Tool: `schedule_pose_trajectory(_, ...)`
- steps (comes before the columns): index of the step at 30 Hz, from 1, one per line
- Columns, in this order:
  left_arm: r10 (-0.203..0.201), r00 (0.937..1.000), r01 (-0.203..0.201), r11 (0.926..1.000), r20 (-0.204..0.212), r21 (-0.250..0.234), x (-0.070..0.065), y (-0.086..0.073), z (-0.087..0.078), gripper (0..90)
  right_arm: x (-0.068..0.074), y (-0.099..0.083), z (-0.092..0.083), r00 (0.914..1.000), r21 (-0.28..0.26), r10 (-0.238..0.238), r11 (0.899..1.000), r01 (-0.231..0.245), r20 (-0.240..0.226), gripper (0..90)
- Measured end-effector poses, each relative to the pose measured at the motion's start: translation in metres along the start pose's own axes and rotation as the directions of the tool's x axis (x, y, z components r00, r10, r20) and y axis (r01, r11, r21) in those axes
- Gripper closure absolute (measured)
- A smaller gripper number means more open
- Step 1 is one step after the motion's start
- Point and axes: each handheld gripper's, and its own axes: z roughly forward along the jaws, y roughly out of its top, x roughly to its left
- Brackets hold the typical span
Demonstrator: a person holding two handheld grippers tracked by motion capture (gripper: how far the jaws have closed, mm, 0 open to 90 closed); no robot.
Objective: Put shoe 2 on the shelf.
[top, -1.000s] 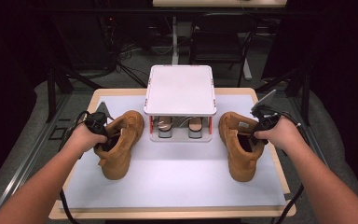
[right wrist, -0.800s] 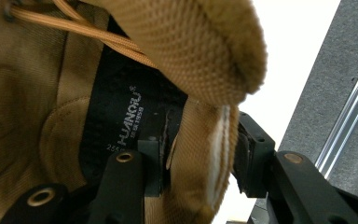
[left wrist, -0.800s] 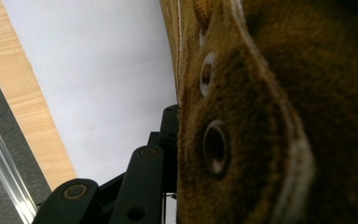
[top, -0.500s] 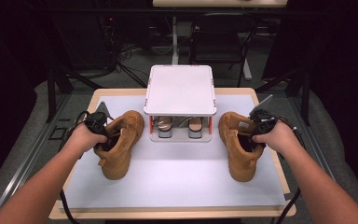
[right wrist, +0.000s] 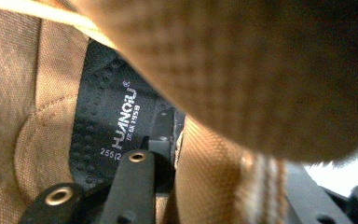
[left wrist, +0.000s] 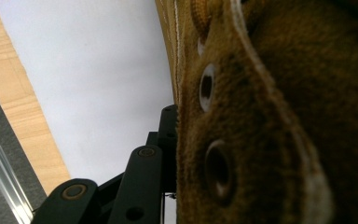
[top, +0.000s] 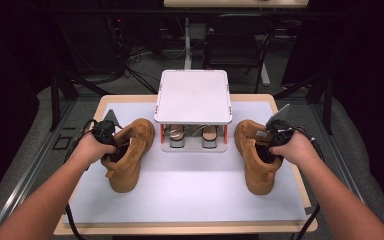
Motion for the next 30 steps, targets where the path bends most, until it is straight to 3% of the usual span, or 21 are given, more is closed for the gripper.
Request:
schedule_pose_trajectory(2,0.002,1.0000,-0.002,1.0000,-0.004,-0.001,-0.0001,-0.0003,-0.0002,75.5,-0.0008,0.0012,-0.0005,0.9999,0.029,-0.016,0.999,0.016,0.002,72.3)
schedule_pose_trajectory(3,0.006,1.0000,-0.006,1.0000,-0.008,-0.005,0.0000,-0.0004,-0.0002,76.1,0.0010,0.0003,0.0015,1.0000,0.003,0.007,1.000,-0.007,-0.003,74.0)
schedule_pose_trajectory(7,0.008,0.9999,-0.009,0.9998,-0.013,-0.018,-0.0007,-0.0013,-0.0004,77.6,0.0036,0.0005,0.0022,1.0000,-0.002,0.004,1.000,-0.004,0.005,76.7)
schedule_pose_trajectory(19,-0.005,0.9999,0.005,0.9985,-0.011,-0.054,0.0011,-0.0048,-0.0008,80.9,0.0038,0.0013,0.0019,0.9998,0.025,-0.006,1.000,0.006,0.017,79.9)
schedule_pose_trajectory(24,-0.013,0.9999,0.012,0.9976,-0.011,-0.068,0.0003,-0.0064,-0.0016,81.8,0.0049,0.0011,0.0027,0.9997,0.018,0.011,1.000,-0.012,0.020,81.6)
schedule_pose_trajectory(26,-0.013,0.9997,0.012,0.9969,-0.018,-0.077,-0.0008,-0.0072,-0.0017,82.1,0.0046,0.0009,0.0018,0.9997,0.025,-0.006,1.000,0.005,0.026,82.3)
schedule_pose_trajectory(30,-0.016,0.9995,0.013,0.9960,-0.026,-0.088,-0.0021,-0.0083,-0.0022,83.7,0.0058,-0.0004,0.0025,0.9997,0.005,0.018,1.000,-0.018,0.017,83.4)
